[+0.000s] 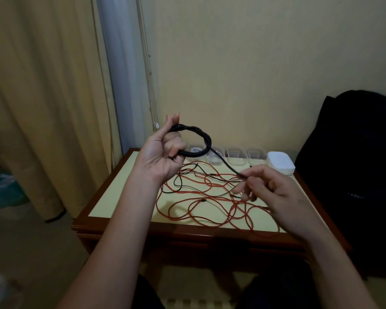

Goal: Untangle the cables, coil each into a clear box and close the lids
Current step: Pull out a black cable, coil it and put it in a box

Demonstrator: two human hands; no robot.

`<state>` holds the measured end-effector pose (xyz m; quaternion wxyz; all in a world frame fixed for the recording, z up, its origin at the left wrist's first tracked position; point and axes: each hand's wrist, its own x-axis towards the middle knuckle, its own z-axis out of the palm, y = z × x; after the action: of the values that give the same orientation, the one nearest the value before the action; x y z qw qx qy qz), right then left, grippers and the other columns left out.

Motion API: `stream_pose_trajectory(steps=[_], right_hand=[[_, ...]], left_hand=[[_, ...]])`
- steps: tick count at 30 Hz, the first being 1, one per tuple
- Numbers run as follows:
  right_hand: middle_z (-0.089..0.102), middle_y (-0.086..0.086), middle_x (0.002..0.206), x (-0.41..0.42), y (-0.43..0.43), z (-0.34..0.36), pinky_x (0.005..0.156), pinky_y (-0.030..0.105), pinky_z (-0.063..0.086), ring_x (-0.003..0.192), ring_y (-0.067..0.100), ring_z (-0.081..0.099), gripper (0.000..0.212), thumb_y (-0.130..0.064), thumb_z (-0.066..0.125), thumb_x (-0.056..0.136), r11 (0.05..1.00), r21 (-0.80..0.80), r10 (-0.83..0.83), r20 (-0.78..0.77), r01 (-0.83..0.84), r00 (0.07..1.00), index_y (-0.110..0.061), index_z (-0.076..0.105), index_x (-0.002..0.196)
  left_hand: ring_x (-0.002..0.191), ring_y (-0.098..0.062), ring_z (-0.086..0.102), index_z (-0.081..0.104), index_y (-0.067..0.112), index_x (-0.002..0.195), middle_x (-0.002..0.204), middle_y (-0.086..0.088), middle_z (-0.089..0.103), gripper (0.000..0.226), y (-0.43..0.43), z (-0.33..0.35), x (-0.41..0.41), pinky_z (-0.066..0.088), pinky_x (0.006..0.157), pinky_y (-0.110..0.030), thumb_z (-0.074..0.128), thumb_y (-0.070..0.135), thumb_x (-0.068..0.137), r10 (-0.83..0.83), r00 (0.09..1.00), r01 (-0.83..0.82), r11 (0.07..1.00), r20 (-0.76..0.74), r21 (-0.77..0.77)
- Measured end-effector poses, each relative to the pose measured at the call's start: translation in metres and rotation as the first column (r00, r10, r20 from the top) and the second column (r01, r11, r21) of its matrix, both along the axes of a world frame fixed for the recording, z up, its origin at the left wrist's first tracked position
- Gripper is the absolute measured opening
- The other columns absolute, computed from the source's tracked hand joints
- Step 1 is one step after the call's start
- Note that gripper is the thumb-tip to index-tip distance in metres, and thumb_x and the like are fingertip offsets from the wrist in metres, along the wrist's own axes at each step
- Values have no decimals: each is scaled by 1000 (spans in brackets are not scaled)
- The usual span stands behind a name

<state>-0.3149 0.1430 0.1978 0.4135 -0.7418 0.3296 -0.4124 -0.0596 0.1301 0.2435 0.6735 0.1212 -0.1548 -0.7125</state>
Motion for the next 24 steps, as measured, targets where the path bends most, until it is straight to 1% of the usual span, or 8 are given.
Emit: stream_pose_trajectory(steps=[3, 7, 11, 13, 16, 19, 22, 24], right_hand=[[78, -12, 94, 19, 6, -8, 83, 11, 49, 96, 0, 70, 12, -15, 57, 98, 998, -54, -43, -45, 40, 998, -18, 68, 105], [70, -27, 104, 40, 7, -32, 90, 16, 48, 107, -3, 62, 13, -23, 72, 90, 895, -384, -291, -118, 227, 949, -31, 75, 99], [65, -13, 94, 53, 3, -49, 76, 30, 47, 92, 9, 54, 15, -26, 76, 86, 712, -598, -499, -61, 369, 865, -23, 78, 100], [67, -9, 90, 56, 3, -52, 72, 31, 52, 85, 8, 58, 16, -21, 79, 85, 705, -593, -519, -60, 388, 852, -20, 78, 101], [72, -12, 90, 59, 4, -53, 74, 20, 55, 82, 0, 65, 14, -17, 79, 87, 753, -500, -509, -32, 427, 860, -18, 78, 101], [73, -15, 79, 63, 6, -48, 68, 5, 50, 76, -5, 69, 8, -13, 79, 86, 823, -204, -523, 90, 530, 848, -16, 78, 94], [76, 5, 75, 68, 6, -39, 68, 18, 58, 73, 11, 75, 3, -6, 74, 89, 868, 234, -496, 349, 438, 795, -6, 72, 92], [76, 17, 80, 72, 6, -32, 71, 26, 61, 76, 23, 76, 6, -1, 71, 90, 854, 433, -503, 542, 290, 674, -2, 65, 92]], left_hand=[[30, -8, 22, 73, 3, 87, 46, 8, 26, 30, 2, 3, -1, 24, 30, -20, 54, 21, 102, -4, 997, 5, 1000, -77, 10], [29, -7, 21, 71, 2, 89, 45, 7, 25, 25, -1, -1, -8, 21, 29, -19, 55, 17, 101, 29, 992, -19, 996, -121, 83], [30, -7, 22, 71, 2, 95, 48, 9, 26, 19, -1, -14, -19, 22, 29, -18, 58, 16, 99, 19, 989, 0, 991, -147, 133], [30, -8, 21, 71, 3, 95, 49, 8, 25, 19, -1, -17, -23, 23, 29, -20, 58, 16, 98, 3, 989, 18, 990, -148, 142], [29, -9, 21, 71, 4, 92, 46, 7, 24, 21, -3, -17, -28, 23, 28, -21, 57, 17, 100, -23, 987, 47, 988, -160, 147], [29, -9, 21, 70, 5, 88, 46, 8, 24, 23, -2, -20, -33, 22, 29, -21, 57, 19, 101, -60, 986, 82, 987, -158, 138], [28, -9, 21, 69, 5, 86, 43, 7, 23, 26, -1, -22, -42, 22, 29, -21, 55, 19, 102, -81, 985, 103, 985, -151, 140], [27, -10, 21, 68, 5, 87, 41, 6, 23, 26, -2, -23, -48, 23, 28, -21, 53, 19, 102, -75, 988, 95, 985, -137, 144]])
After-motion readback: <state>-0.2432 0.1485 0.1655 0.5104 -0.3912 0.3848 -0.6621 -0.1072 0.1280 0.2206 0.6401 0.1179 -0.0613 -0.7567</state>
